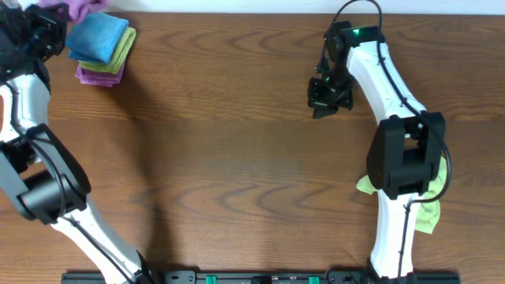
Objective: Fold the cloth
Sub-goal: 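Carry the purple bundle with the left gripper to the far-left cloth stack, then place the purple bundle on top of the stack and release with the left gripper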
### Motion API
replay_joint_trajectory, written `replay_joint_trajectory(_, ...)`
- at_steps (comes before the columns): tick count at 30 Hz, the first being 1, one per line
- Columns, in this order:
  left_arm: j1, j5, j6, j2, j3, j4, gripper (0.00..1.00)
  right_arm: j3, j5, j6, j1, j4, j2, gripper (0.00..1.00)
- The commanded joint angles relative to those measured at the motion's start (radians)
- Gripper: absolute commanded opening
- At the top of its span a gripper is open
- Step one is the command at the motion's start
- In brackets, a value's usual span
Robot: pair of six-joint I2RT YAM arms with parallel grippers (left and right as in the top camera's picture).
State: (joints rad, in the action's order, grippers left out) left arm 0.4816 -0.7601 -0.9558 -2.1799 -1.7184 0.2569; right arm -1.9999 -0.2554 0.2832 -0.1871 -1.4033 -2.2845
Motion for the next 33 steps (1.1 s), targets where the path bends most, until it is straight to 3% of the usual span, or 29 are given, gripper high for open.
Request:
replay_joint_trajectory(1,-0.002,-0.075,0.071,-0.032,0.001,0.049,0.06,-0.018,-0.004,-0.009,-0.025,0.000,0.003,0.02)
replay_joint_trajectory(8,-0.003,-0.182,0.224,-0.085,0.000,0.088,0.06,-0.018,-0.004,-0.007,-0.053,0.006,0.003,0.02)
replay_joint_trajectory(21,-0.004,-0.163,0.401,-0.095,0.000,0.011,0.05,-0.018,-0.004,-0.007,-0.076,0.006,0.003,0.02)
replay_joint_trajectory(33,-0.004,-0.144,0.419,-0.134,0.000,0.142,0.06,-0.018,-0.004,-0.008,-0.105,0.007,0.003,0.02)
